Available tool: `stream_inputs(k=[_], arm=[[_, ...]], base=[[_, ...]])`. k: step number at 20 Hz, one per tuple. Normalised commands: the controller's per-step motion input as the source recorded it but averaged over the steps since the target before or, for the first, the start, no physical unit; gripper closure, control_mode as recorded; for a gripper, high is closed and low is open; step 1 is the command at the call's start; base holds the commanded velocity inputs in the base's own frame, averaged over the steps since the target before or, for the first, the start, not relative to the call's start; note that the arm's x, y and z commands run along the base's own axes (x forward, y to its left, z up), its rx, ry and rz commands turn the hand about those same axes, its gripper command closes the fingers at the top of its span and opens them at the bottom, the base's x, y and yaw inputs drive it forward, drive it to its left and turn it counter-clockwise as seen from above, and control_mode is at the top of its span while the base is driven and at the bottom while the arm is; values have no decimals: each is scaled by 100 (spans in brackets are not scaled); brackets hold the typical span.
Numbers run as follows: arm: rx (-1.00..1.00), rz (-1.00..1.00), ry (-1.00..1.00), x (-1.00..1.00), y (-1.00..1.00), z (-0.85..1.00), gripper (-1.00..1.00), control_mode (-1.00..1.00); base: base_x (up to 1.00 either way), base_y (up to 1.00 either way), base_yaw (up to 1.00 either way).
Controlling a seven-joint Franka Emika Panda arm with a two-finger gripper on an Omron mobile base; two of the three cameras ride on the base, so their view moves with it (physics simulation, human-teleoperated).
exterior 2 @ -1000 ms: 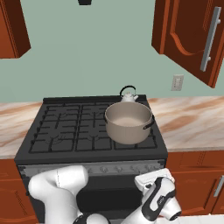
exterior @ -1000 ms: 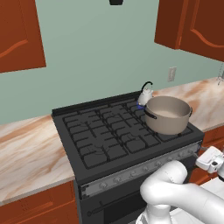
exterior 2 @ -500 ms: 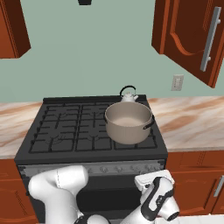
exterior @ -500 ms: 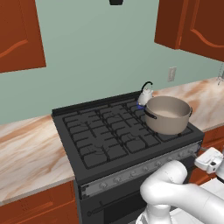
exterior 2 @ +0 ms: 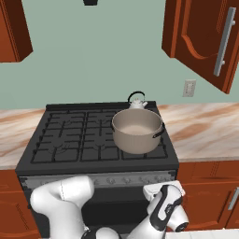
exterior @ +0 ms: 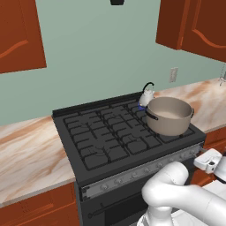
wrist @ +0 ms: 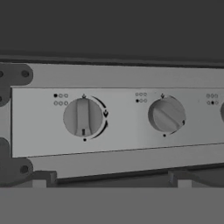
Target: Pick the kettle from the cabinet and place it on a stove burner. Then pick the pot from the counter and place it on another stove burner. Finally, turn both burners on.
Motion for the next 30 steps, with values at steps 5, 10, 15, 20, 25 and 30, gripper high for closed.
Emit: stream_inputs(k=[5, 10, 15, 20, 25, 30], arm=[[0, -1, 3, 7, 0, -14, -100, -100], [0, -1, 0, 6, 0, -6, -100, -100], [0, 0, 0, 10, 0, -3, -100, -100], [0, 0, 0, 10, -2, -8, -100, -100], [0, 0, 0, 8, -9, -12, -100, -100], [0, 0, 0, 8, -15, -10, -100, -100]], base=[[0, 0, 0], [0, 0, 0], [0, 0, 0], [0, 0, 0], [0, 0, 0], [0, 0, 0]])
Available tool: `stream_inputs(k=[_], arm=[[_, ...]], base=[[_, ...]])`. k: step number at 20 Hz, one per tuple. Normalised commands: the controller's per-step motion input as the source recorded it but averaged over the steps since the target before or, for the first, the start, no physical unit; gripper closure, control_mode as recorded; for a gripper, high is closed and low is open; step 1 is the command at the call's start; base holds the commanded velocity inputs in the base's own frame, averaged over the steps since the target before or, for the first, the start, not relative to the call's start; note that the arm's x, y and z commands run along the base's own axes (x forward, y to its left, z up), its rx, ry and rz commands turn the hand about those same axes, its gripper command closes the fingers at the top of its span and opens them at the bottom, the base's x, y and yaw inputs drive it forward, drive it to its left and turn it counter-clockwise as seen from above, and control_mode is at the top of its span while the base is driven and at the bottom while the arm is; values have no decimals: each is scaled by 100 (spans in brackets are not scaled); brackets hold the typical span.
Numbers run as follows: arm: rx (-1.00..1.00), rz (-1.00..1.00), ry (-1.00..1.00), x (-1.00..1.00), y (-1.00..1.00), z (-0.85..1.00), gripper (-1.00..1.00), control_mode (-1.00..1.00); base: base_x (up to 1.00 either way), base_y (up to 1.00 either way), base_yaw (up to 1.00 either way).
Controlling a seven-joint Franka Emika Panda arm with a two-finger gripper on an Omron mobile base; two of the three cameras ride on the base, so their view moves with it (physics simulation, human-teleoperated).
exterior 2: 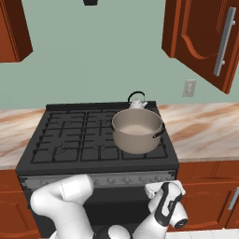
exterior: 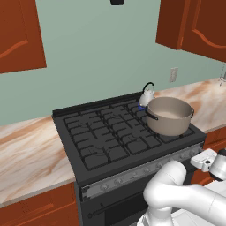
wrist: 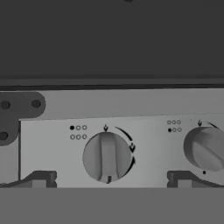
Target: Pick the kettle from the cabinet and place it on a stove burner. Then pick the pot from the counter and place it on another stove burner. Finally, turn both burners on.
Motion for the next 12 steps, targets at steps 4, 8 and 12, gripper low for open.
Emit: stream_inputs(k=[4, 8, 12], arm=[[0, 0, 0, 5, -12, -10, -100, -100], [0, 0, 0, 6, -2, -10, -100, -100], [0, 0, 0, 7, 0, -8, -100, -100]], base=[[0, 0, 0], [0, 0, 0], [0, 0, 0]])
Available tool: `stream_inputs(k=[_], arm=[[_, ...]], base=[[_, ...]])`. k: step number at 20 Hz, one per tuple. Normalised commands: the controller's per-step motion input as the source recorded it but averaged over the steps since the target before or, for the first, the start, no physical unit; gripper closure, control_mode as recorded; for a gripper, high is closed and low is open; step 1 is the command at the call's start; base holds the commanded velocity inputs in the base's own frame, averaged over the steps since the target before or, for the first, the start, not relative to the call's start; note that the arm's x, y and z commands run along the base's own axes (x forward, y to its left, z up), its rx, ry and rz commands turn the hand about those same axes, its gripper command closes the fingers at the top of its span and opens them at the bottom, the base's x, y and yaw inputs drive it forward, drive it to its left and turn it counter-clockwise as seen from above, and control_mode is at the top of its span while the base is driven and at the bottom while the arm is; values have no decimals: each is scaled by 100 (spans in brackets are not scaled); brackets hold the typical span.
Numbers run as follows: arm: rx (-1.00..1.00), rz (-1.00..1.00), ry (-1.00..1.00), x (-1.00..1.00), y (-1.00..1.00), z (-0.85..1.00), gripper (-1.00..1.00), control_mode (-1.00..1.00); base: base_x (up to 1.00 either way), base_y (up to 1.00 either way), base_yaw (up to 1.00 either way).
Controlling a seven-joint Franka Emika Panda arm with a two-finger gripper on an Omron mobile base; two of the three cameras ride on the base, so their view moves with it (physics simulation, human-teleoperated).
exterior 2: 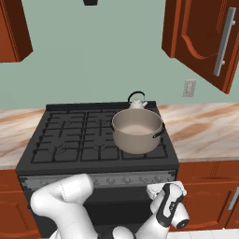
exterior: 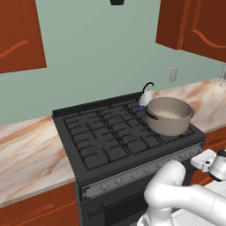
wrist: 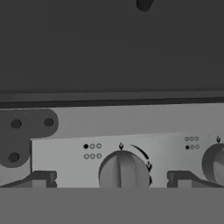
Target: Pick the kettle from the cabinet and place it on a stove burner. Then pick the pot from the counter and place it on another stove burner. Finally, turn both burners on.
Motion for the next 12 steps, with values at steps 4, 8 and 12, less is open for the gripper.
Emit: stream_inputs(k=[4, 8, 12], arm=[[0, 0, 0, 8, 0, -2, -100, -100], [0, 0, 0, 4, 0, 0, -100, -100], [0, 0, 0, 8, 3, 0, 100, -100]], base=[[0, 0, 0], [0, 0, 0], [0, 0, 0]])
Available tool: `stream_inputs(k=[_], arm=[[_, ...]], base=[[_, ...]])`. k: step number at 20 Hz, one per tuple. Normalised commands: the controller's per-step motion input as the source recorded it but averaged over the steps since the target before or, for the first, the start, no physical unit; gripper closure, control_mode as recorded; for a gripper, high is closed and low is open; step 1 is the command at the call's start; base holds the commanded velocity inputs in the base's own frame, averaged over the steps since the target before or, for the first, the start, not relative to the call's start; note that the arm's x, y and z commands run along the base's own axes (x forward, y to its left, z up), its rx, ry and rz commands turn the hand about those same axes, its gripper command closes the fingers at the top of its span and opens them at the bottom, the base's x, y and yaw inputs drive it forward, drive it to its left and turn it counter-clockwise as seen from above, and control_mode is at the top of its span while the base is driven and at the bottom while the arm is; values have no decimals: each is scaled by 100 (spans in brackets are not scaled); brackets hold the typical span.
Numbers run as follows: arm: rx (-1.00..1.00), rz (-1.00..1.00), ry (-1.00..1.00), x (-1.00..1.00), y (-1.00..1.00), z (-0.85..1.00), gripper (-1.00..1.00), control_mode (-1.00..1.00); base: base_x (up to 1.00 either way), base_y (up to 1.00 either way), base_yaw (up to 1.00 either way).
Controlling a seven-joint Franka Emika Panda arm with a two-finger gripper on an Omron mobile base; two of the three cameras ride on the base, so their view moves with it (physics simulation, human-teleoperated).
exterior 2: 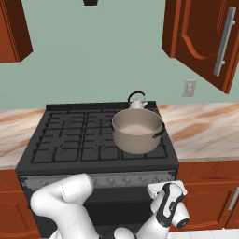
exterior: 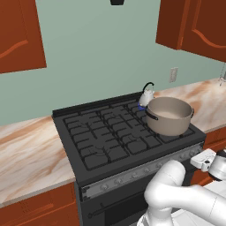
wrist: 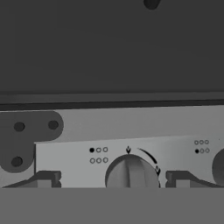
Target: Pick the kettle from the cabinet and place it on a stove burner. Then pick the pot from the counter and place it on another stove burner. Finally, turn both burners on.
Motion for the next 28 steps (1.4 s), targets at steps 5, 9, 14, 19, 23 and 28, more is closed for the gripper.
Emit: stream_inputs(k=[5, 9, 14, 19, 23, 28], arm=[[0, 0, 0, 13, 13, -3, 100, -100], [0, 0, 0, 3, 8, -7, 100, -100], [0, 0, 0, 0, 17, -3, 100, -100], [0, 0, 0, 0, 20, 0, 100, -100], [0, 0, 0, 0, 6, 0, 100, -100], [-6, 5, 0, 0, 0, 0, 100, -100]], base=[[0, 0, 0], [0, 0, 0], [0, 0, 0], [0, 0, 0], [0, 0, 0], [0, 0, 0]])
